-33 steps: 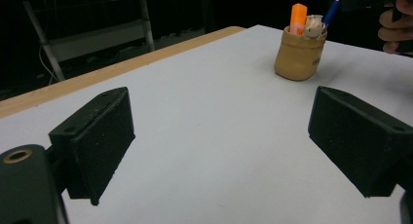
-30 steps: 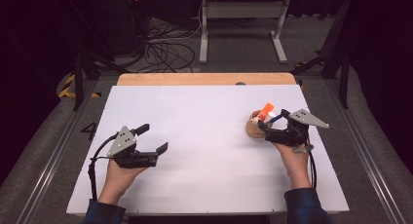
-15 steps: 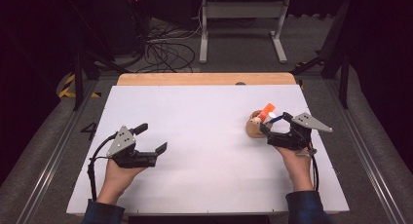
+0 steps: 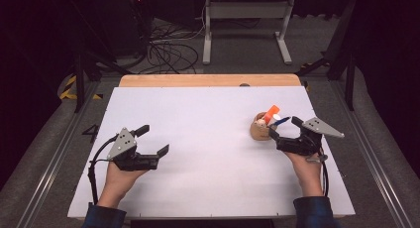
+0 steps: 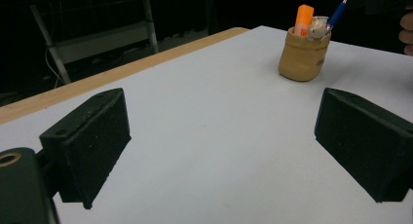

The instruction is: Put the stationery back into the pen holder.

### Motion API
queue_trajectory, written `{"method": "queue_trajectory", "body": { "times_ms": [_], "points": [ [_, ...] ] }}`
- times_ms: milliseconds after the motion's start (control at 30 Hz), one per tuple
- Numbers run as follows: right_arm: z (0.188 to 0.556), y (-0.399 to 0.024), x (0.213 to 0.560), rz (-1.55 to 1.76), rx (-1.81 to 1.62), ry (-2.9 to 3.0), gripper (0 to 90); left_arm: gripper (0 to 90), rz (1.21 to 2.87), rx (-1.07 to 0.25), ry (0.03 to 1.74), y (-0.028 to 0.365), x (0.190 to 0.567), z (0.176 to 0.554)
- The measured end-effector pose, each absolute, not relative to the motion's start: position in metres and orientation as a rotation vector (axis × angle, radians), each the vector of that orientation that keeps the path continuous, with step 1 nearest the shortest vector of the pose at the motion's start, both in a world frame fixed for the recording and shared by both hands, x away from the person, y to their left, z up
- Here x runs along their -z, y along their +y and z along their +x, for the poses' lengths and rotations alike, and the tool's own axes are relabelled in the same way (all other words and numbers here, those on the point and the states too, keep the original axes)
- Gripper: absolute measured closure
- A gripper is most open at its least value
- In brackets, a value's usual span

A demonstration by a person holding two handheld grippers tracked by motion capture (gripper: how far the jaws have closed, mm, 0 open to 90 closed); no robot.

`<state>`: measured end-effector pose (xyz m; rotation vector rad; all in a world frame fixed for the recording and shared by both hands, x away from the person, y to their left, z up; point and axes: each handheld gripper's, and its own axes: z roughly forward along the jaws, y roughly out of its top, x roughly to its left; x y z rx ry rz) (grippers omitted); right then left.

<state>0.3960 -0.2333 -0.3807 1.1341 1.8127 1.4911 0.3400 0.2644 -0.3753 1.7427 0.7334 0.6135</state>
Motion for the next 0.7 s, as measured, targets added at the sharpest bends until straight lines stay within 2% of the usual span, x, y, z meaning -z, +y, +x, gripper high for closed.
{"method": "queue_trajectory", "body": {
  "times_ms": [700],
  "points": [
    [0.371, -0.238, 0.383, 1.028, -1.547, 1.791, 0.0, 6.1, 1.728, -0.62, 0.736, 0.268, 0.373, 0.338]
  ]
}}
